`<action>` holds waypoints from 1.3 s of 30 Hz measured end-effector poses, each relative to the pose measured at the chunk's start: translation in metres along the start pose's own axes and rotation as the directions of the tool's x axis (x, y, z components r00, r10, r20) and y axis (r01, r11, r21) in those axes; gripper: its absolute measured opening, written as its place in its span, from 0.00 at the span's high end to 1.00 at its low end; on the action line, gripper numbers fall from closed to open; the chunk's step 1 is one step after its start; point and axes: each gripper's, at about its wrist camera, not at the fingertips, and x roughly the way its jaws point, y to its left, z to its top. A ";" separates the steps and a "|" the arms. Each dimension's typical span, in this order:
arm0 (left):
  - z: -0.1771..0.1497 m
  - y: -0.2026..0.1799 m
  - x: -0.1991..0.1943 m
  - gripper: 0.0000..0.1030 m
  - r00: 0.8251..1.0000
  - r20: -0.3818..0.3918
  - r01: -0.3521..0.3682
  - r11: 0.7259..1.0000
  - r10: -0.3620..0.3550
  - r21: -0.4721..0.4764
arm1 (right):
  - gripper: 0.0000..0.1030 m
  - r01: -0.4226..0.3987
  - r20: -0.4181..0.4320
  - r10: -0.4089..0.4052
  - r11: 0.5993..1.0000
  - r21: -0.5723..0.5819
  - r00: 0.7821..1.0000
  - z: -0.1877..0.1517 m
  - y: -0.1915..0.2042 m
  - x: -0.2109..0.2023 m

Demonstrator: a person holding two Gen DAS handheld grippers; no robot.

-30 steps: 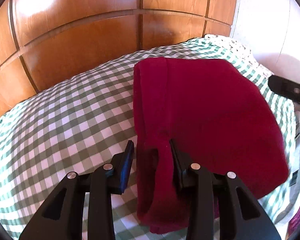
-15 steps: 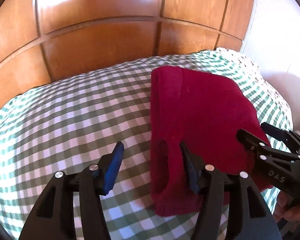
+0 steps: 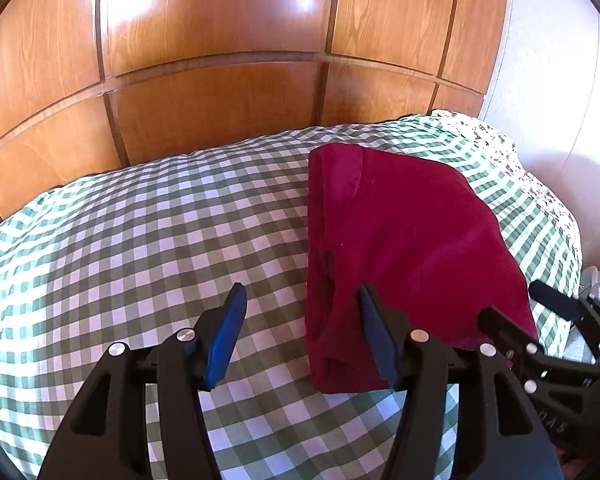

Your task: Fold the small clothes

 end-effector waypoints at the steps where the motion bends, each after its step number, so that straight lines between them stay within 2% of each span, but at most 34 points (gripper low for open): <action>1: 0.000 0.000 0.001 0.44 1.000 -0.001 -0.003 1.000 0.003 0.002 | 0.27 -0.002 -0.006 0.002 1.000 0.007 1.000 -0.002 0.001 0.001; 8: -0.008 0.002 0.025 0.42 0.998 -0.062 -0.018 1.000 0.019 0.003 | 0.24 0.045 -0.022 -0.046 0.999 -0.015 0.999 -0.019 0.012 0.017; 12: -0.010 0.008 0.025 0.41 0.998 -0.065 -0.005 1.000 0.003 -0.030 | 0.24 0.069 -0.023 -0.070 0.997 -0.031 0.997 -0.022 0.018 0.018; 14: -0.009 0.012 0.014 0.39 0.999 -0.043 0.000 0.999 -0.002 -0.054 | 0.24 0.067 -0.029 -0.067 0.998 -0.014 0.997 -0.019 0.016 0.014; 16: -0.009 0.015 0.002 0.30 1.000 -0.020 -0.002 0.998 0.001 -0.067 | 0.23 0.078 -0.015 -0.078 0.997 0.005 0.997 -0.013 0.015 0.005; 17: -0.010 0.017 -0.004 0.27 1.000 -0.009 -0.008 0.997 0.007 -0.072 | 0.20 0.089 -0.003 -0.089 0.996 0.019 0.996 -0.010 0.013 0.001; 18: -0.011 0.019 -0.011 0.25 1.000 0.004 -0.022 0.997 0.023 -0.078 | 0.14 0.103 0.018 -0.104 0.994 0.041 0.994 -0.007 0.011 -0.006; 19: -0.013 0.022 -0.020 0.23 0.999 0.019 -0.045 0.996 0.047 -0.083 | 0.12 0.112 0.033 -0.114 0.992 0.054 0.993 -0.005 0.010 -0.012; 27: -0.032 0.039 -0.058 0.04 0.991 0.064 -0.108 0.980 0.120 -0.167 | 0.06 0.146 0.081 -0.156 0.983 0.112 0.984 -0.002 0.016 -0.040; 31: -0.038 0.036 -0.070 0.03 0.984 0.088 -0.142 0.978 0.157 -0.155 | 0.05 0.155 0.098 -0.167 0.980 0.123 0.981 -0.011 0.022 -0.049; 39: -0.042 0.029 -0.087 0.03 0.982 0.123 -0.126 0.982 0.144 -0.143 | 0.04 0.174 0.107 -0.195 0.968 0.179 0.975 -0.020 0.021 -0.060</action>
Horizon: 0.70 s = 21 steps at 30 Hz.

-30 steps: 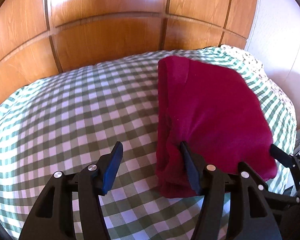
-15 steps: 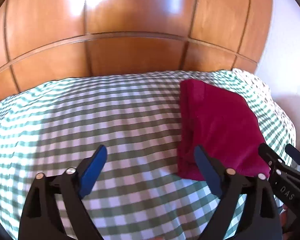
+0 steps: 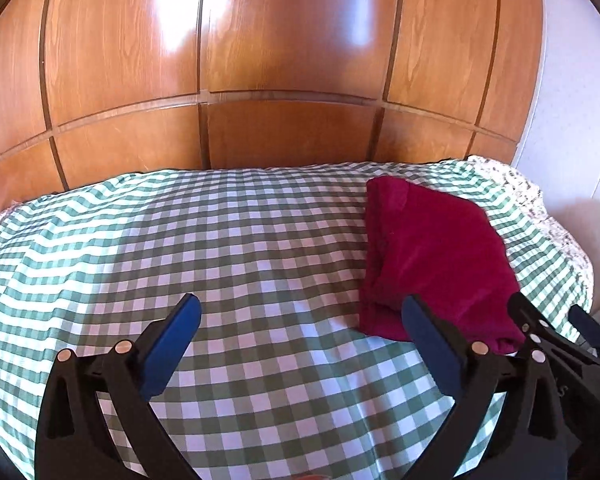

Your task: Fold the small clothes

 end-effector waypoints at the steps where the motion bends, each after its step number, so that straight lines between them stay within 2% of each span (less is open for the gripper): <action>1: 0.001 -0.001 -0.002 0.02 1.000 0.000 -0.002 1.000 0.002 0.000 | 0.04 0.002 0.002 -0.002 1.000 0.005 1.000 0.000 -0.001 -0.001; 8: 0.004 -0.006 -0.017 0.02 0.999 0.042 -0.002 1.000 0.001 0.005 | 0.04 0.009 0.031 -0.010 0.999 0.036 0.999 0.004 -0.012 -0.007; 12: 0.006 -0.008 -0.023 0.02 0.997 0.070 -0.029 1.000 0.029 0.005 | 0.04 0.018 0.035 -0.020 0.999 0.051 0.999 0.005 -0.017 -0.008; 21: 0.007 -0.007 -0.026 0.03 0.995 0.078 -0.065 0.998 0.066 -0.007 | 0.04 0.012 0.046 -0.014 0.999 0.035 0.999 0.004 -0.014 -0.011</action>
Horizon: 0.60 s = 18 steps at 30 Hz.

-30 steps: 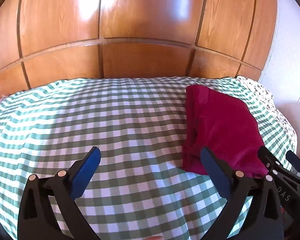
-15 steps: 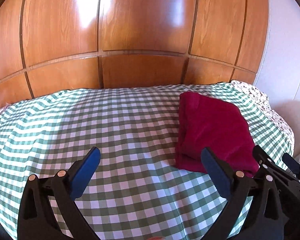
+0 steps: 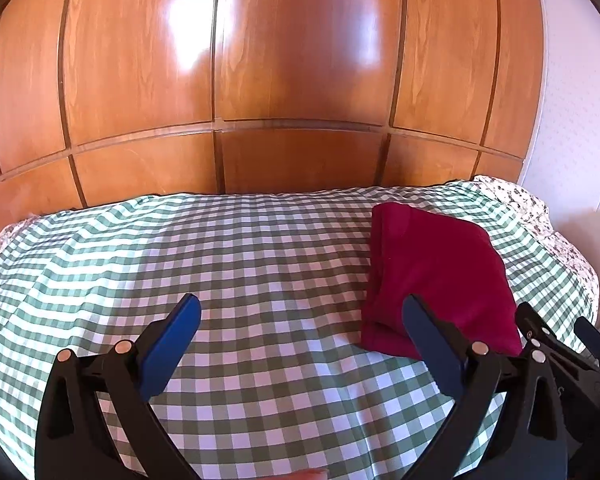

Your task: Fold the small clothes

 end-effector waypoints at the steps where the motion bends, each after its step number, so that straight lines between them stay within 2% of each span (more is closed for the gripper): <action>1: 0.000 0.000 0.000 0.03 1.000 0.000 -0.003 1.000 0.003 0.002 | 0.04 -0.002 0.000 0.002 1.000 -0.002 1.000 0.000 0.000 0.000; 18: 0.000 -0.001 -0.007 0.03 1.000 0.014 0.001 1.000 -0.002 0.021 | 0.04 -0.011 0.002 0.011 1.000 -0.012 1.000 -0.004 0.005 -0.001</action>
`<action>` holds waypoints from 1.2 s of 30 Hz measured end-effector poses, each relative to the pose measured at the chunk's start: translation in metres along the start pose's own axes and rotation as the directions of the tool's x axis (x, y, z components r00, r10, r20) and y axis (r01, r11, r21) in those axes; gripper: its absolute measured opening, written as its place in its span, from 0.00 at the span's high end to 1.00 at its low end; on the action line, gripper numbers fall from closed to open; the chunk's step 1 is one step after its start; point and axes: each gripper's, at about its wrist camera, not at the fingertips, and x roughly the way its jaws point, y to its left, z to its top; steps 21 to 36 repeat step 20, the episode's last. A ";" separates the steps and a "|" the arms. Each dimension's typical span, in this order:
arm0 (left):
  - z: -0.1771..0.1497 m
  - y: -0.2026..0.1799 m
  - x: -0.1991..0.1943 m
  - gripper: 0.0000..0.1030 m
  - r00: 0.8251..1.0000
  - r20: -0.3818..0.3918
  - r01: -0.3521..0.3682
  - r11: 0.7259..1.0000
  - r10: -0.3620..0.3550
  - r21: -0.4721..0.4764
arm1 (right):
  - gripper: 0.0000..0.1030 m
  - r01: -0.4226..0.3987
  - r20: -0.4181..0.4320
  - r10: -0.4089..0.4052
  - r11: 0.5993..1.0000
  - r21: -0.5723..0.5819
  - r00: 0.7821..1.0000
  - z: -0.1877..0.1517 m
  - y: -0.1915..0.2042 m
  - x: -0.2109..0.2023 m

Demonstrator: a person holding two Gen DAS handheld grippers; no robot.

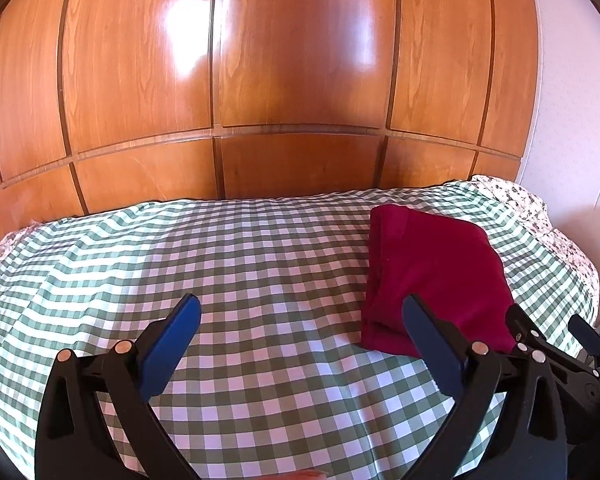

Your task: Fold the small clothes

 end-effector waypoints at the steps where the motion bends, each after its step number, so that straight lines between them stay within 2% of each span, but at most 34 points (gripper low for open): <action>1: 0.000 0.000 0.000 0.02 1.000 0.001 -0.001 1.000 0.001 0.003 | 0.04 -0.001 -0.001 0.001 1.000 -0.001 1.000 0.000 0.000 0.001; 7: -0.001 0.000 0.000 0.03 1.000 0.007 -0.013 1.000 0.013 0.006 | 0.04 -0.008 -0.009 0.008 1.000 -0.005 1.000 -0.002 0.000 0.004; 19: -0.007 0.005 0.014 0.03 0.998 -0.067 0.003 1.000 -0.005 -0.022 | 0.04 -0.013 -0.012 0.013 1.000 -0.004 1.000 -0.001 -0.002 0.006; 36: -0.008 0.004 0.014 0.03 0.998 -0.068 0.001 1.000 -0.003 -0.020 | 0.04 -0.013 -0.015 0.013 1.000 -0.004 1.000 -0.001 -0.002 0.007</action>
